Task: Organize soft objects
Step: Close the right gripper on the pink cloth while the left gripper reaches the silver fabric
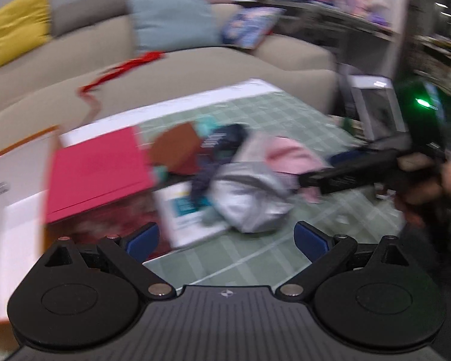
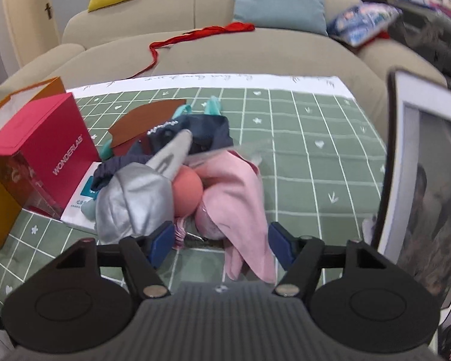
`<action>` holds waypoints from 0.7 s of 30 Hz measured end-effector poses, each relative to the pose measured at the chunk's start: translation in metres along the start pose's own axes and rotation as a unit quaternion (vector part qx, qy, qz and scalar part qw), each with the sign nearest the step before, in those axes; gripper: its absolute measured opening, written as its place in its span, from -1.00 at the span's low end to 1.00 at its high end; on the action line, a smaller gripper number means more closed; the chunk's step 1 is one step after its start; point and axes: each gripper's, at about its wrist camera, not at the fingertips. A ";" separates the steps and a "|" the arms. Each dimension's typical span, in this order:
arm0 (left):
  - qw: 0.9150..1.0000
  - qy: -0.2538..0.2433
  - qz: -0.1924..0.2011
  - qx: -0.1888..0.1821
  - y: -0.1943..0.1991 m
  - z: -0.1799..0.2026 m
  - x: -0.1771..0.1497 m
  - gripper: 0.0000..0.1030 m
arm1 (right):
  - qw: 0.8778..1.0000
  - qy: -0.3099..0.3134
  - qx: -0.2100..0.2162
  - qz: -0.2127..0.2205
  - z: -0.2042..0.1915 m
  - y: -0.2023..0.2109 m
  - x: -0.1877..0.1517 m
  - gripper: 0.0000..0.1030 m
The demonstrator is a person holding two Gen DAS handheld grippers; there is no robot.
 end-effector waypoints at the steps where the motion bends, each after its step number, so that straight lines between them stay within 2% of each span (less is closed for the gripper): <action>1: 1.000 -0.013 0.000 -0.017 -0.006 0.007 0.003 1.00 | 1.000 -0.001 0.005 0.002 0.003 0.000 -0.002 0.32; 4: 0.996 -0.066 0.003 -0.061 -0.020 0.026 0.008 1.00 | 1.000 -0.008 0.013 -0.002 0.008 -0.006 -0.004 0.20; 7: 0.992 -0.104 -0.007 -0.075 -0.041 0.042 0.012 1.00 | 0.999 -0.025 -0.009 -0.034 0.016 -0.017 -0.003 0.11; 8: 0.992 -0.106 -0.014 -0.073 -0.047 0.046 0.012 1.00 | 0.999 -0.030 -0.010 -0.037 0.018 -0.019 -0.003 -0.05; 12: 0.991 -0.101 -0.038 -0.079 -0.080 0.057 0.017 1.00 | 0.998 -0.051 0.006 -0.047 0.027 -0.021 -0.003 -0.36; 13: 0.991 -0.100 -0.040 -0.077 -0.085 0.057 0.018 1.00 | 0.997 -0.052 0.005 -0.051 0.028 -0.021 -0.004 -0.50; 14: 0.991 -0.101 -0.041 -0.072 -0.090 0.059 0.019 1.00 | 0.997 -0.053 0.007 -0.052 0.030 -0.022 -0.005 -0.70; 16: 0.992 -0.109 -0.036 -0.053 -0.099 0.064 0.020 1.00 | 0.997 -0.059 0.016 -0.057 0.032 -0.020 -0.006 -0.86; 19: 0.990 -0.136 -0.020 -0.019 -0.110 0.075 0.021 1.00 | 0.996 -0.068 0.029 -0.053 0.033 -0.014 -0.008 -0.91; 21: 0.991 -0.134 -0.013 0.014 -0.122 0.081 0.023 0.87 | 0.995 -0.071 0.039 -0.052 0.034 -0.011 -0.009 -0.91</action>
Point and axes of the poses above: each gripper's, at about its wrist camera, not at the fingertips, and y roughly against the way its jaws point, z to its right, x to its top, and after that the axes turned 8 degrees about -z, right-handed
